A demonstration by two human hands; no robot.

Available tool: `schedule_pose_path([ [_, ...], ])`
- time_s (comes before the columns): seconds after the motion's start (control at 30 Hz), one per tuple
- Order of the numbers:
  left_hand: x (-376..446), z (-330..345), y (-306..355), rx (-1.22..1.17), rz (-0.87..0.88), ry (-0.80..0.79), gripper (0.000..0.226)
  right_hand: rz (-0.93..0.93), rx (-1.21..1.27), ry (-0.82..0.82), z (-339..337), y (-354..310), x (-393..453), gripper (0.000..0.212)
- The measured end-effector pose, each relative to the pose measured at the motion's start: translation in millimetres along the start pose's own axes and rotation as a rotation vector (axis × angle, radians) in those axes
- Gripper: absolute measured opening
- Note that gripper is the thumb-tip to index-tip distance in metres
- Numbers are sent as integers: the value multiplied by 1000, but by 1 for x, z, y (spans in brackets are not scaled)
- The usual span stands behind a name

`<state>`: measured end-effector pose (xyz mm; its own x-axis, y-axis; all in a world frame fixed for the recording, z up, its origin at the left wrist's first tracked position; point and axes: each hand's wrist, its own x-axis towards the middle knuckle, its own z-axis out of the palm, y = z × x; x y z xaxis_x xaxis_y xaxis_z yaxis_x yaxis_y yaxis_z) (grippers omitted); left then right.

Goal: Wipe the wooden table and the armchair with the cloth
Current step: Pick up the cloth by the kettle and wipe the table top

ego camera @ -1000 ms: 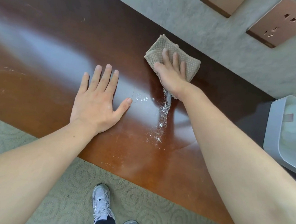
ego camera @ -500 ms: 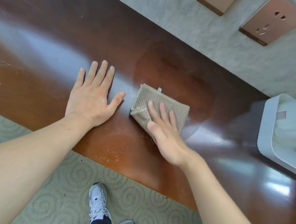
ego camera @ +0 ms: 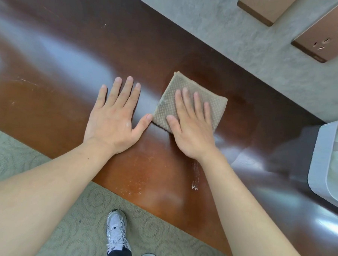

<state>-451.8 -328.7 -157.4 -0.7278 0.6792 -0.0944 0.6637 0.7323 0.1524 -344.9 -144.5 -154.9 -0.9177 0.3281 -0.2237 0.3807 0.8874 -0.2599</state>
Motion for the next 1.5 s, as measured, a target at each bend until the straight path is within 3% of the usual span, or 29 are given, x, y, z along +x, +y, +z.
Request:
schedule_pose_path([
  [0.13, 1, 1, 0, 0, 2, 1, 84, 50, -48, 16, -12, 1, 49, 99],
  [0.2, 1, 1, 0, 1, 5, 4, 84, 33, -80, -4, -19, 2, 74, 104],
  [0.43, 0, 2, -1, -19, 0, 13, 86, 12, -38, -24, -28, 3, 122, 66],
  [0.67, -1, -2, -1, -19, 2, -21, 88, 26, 86, -52, -26, 6, 61, 54],
  [0.8, -2, -2, -2, -12, 7, -32, 91, 81, -10, -40, -10, 6, 16, 56],
  [1.0, -1, -2, 0, -23, 11, -10, 91, 151, 12, 44, 10, -8, -49, 70],
  [1.27, -1, -1, -1, -23, 15, -3, 88, 304, 52, 52, 35, -28, -144, 68],
  [1.37, 0, -1, -1, -18, 13, 2, 88, 365, 4, 94, 41, -37, -135, 68],
  [1.5, 1, -3, -2, -17, 13, -13, 89, 290, -6, 121, 29, -36, -74, 69],
])
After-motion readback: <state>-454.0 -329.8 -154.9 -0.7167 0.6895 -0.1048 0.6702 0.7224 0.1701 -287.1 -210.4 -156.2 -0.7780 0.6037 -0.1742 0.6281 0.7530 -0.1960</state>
